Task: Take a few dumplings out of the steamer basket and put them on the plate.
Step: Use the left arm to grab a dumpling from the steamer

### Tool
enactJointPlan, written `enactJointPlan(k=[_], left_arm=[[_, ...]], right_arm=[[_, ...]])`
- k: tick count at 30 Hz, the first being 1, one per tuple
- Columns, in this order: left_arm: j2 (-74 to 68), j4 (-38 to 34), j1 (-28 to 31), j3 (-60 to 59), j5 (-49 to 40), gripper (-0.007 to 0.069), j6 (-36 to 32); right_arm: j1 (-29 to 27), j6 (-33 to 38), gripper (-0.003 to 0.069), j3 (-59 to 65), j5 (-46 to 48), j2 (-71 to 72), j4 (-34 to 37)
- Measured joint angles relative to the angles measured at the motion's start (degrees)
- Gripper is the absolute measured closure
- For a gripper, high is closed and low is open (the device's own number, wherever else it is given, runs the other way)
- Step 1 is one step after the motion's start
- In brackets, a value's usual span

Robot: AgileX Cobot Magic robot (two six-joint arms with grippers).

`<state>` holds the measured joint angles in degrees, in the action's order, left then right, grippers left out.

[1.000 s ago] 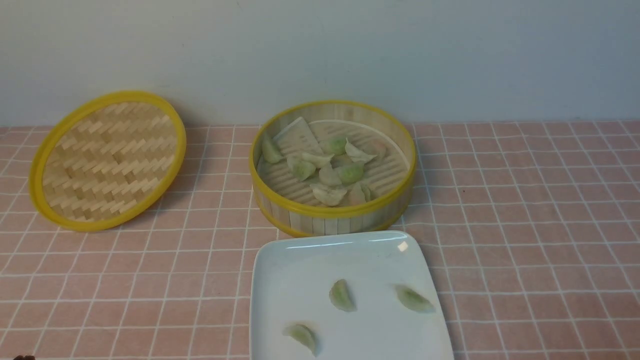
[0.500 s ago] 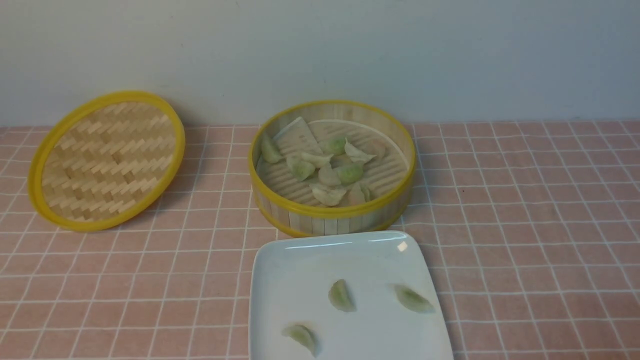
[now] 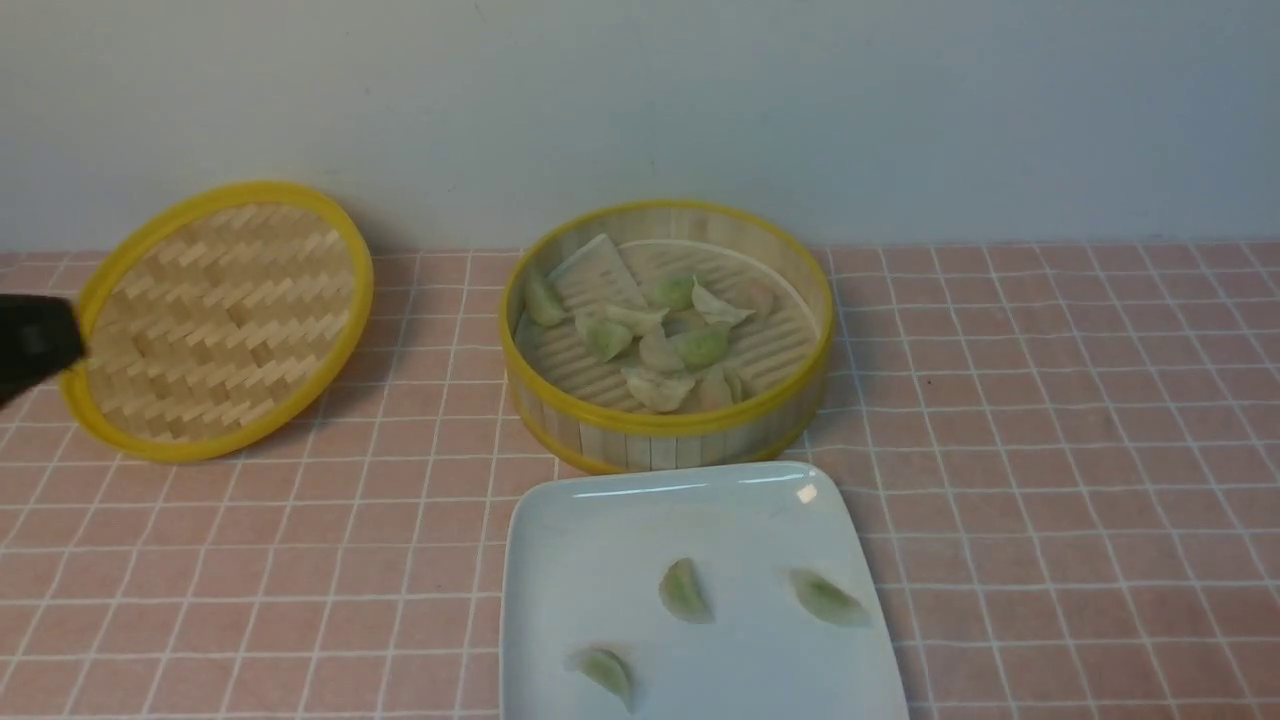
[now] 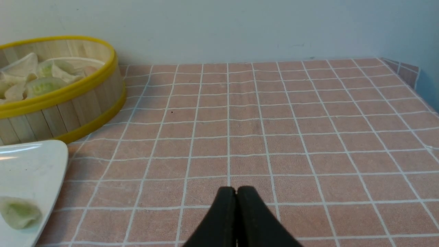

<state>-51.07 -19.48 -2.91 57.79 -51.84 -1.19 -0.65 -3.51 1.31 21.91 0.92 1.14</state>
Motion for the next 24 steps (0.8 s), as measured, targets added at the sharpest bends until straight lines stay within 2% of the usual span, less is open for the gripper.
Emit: enactJointPlan(k=[2, 4, 6, 11, 15, 24], left_arm=[[-5.0, -1.6, 0.0, 3.5, -3.1, 0.0631, -4.0], [-16.0, -4.4, -0.5, 9.0, -7.6, 0.0631, -9.8], [-23.7, -4.6, -2.4, 13.0, -8.8, 0.0631, -12.2], [-37.1, 1.5, -10.8, 21.3, -7.1, 0.0631, -11.7], [-45.7, 4.9, -14.9, 28.4, -6.2, 0.0631, -11.0], [-61.6, 6.8, -15.8, 44.0, -6.7, 0.0624, -12.0]], right_arm=[[0.0, 0.0, 0.0673, 0.0, 0.0, 0.0, 0.0], [0.0, 0.0, 0.0673, 0.0, 0.0, 0.0, 0.0], [0.0, 0.0, 0.0673, 0.0, 0.0, 0.0, 0.0], [0.0, 0.0, 0.0673, 0.0, 0.0, 0.0, 0.0], [0.0, 0.0, 0.0673, 0.0, 0.0, 0.0, 0.0], [0.0, 0.0, 0.0673, 0.0, 0.0, 0.0, 0.0]])
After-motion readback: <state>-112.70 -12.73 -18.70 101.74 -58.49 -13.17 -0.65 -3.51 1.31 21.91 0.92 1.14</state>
